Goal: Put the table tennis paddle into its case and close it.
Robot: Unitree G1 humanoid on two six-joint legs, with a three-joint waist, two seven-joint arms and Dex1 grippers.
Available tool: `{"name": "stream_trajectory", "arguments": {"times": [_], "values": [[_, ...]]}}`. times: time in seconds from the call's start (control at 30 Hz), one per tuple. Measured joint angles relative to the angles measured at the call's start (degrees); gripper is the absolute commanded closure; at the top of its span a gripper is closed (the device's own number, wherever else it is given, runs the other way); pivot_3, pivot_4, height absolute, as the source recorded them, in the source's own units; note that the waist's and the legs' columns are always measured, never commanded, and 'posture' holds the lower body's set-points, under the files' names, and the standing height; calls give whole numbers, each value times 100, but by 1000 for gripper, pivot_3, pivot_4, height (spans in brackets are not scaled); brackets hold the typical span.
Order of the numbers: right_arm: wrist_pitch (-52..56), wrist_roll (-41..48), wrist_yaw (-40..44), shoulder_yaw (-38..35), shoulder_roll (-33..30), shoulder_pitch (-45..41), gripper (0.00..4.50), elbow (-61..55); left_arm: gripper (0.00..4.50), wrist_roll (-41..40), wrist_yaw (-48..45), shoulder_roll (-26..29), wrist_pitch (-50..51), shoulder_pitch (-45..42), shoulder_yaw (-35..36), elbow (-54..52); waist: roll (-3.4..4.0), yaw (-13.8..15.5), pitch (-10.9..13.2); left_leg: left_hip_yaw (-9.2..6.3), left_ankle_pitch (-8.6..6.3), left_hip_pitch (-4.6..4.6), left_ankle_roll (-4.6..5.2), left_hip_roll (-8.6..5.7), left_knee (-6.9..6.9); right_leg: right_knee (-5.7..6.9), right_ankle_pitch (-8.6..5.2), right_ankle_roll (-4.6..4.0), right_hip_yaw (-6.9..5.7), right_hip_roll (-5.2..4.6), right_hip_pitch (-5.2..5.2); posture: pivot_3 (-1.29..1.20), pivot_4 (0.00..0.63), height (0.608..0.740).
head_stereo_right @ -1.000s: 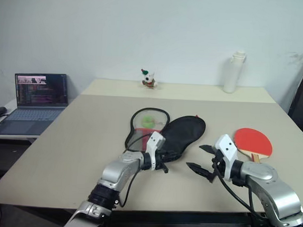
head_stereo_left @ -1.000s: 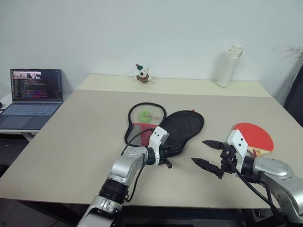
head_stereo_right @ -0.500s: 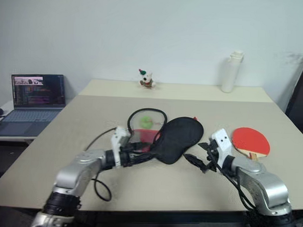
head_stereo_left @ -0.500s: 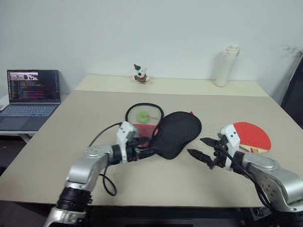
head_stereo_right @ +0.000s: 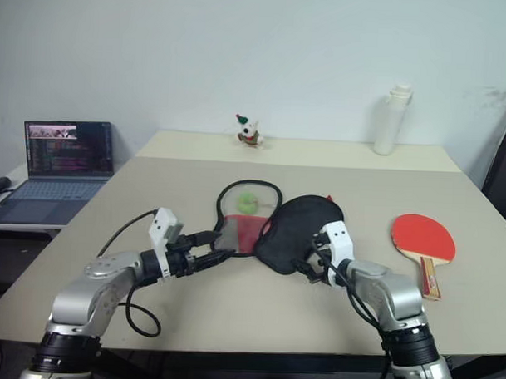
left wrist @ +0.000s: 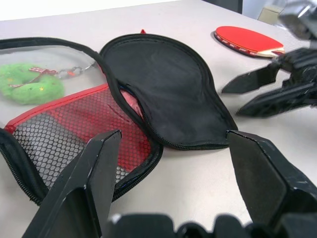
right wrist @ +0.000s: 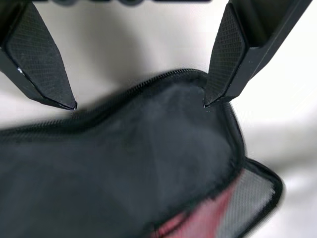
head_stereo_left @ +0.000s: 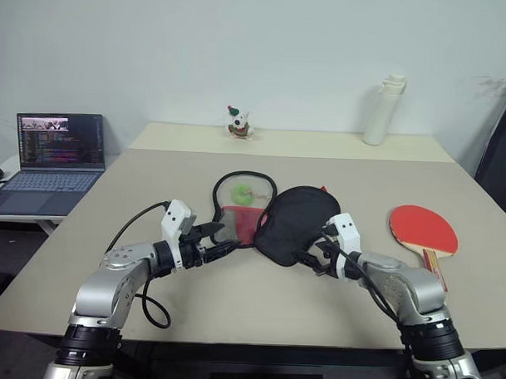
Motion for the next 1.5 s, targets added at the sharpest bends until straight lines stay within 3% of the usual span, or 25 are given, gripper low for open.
{"name": "stream_trajectory", "arguments": {"times": [0.43,0.53,0.77,0.9,1.23,1.5], "values": [[-303,-476,-334,259,1071,-514,0,681,837,-23,117,0,6,14,-161,-130,0,-89,0,0,0,-1,0,2,-5,2,1,-1,0,2,-5,0,150,740],[-344,-512,-402,200,1144,-523,623,757,782,-23,116,6,6,14,-160,-130,0,-90,0,2,0,-2,0,-1,-5,0,1,-1,2,-2,-5,0,150,740],[-140,-386,-592,-355,1317,-522,3097,808,782,-68,95,60,16,15,-161,-156,0,-95,0,2,0,-2,0,1,-8,2,1,-2,2,-1,-8,0,150,740],[504,4,-522,-679,1236,-404,4491,503,782,-151,-75,145,85,43,-191,-331,0,-94,0,1,0,-5,0,-1,-10,0,1,-2,1,-3,-9,0,150,740],[1780,627,51,-999,-108,60,4491,-361,782,-218,-375,206,77,61,-420,-435,1,-97,0,3,0,-5,0,0,-10,-3,-6,7,1,1,-9,0,150,740],[1699,662,701,-931,-1136,-285,4491,244,782,-167,-428,228,-61,-57,-598,-378,0,-101,1,10,0,-4,1,0,-10,-4,-17,27,7,5,-9,0,150,740]]}}
